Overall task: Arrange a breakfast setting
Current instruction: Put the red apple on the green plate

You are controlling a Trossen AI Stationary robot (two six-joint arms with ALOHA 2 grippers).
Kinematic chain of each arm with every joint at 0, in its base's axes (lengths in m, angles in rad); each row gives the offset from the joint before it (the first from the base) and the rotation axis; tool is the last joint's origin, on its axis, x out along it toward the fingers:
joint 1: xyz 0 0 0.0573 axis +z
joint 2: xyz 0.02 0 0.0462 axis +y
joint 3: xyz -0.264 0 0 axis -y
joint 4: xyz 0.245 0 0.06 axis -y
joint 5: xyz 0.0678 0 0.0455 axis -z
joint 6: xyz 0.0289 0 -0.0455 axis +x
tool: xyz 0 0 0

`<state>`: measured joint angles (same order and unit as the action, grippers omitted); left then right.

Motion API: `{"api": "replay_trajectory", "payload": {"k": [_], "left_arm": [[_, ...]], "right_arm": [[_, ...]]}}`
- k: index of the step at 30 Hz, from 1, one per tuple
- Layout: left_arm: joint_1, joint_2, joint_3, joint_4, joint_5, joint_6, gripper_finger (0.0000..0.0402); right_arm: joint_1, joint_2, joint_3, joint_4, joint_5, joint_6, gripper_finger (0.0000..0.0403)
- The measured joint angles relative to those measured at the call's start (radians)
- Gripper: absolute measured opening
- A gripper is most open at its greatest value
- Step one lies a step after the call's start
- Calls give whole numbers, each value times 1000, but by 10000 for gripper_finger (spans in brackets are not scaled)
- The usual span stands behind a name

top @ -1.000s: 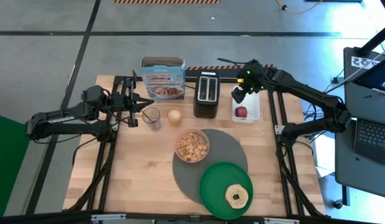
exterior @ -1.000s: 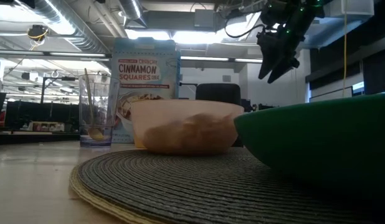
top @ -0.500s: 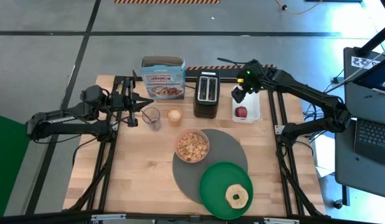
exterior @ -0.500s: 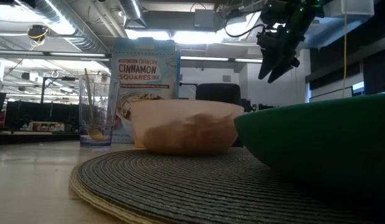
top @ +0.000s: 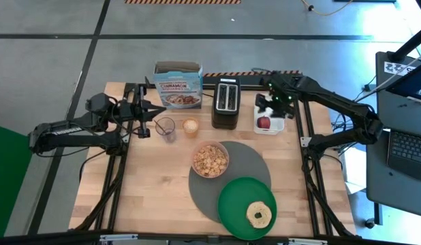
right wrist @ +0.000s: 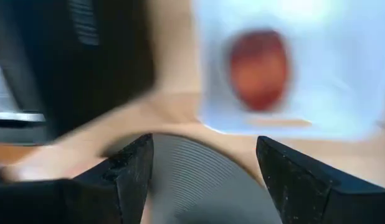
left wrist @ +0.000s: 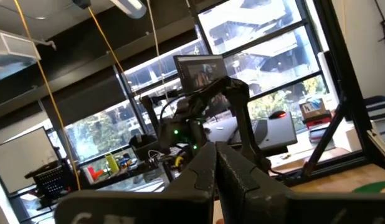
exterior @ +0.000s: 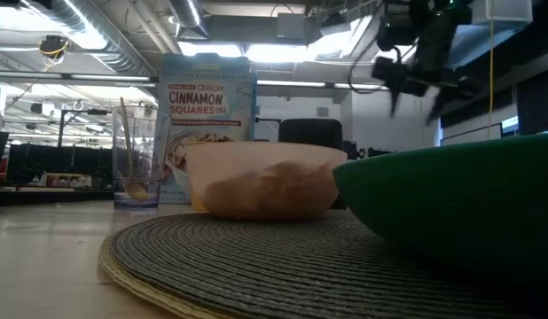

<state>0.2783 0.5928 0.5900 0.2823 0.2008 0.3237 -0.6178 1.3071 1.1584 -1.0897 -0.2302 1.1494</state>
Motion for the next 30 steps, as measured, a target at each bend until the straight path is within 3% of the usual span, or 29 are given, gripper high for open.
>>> {"api": "replay_trajectory", "payload": {"k": [6,23,26,30], "left_arm": [[0,-3,0,-2,-12,0,0],[0,-2,0,-4,-14,1,0],[0,-2,0,-4,-14,1,0],[0,-2,0,-4,-14,1,0]], "right_arm": [[2,0,0,-164,-16,-28,264],[2,0,0,-154,-5,-32,264],[2,0,0,-152,20,-30,264],[3,-1,-7,-138,136,-69,264]]}}
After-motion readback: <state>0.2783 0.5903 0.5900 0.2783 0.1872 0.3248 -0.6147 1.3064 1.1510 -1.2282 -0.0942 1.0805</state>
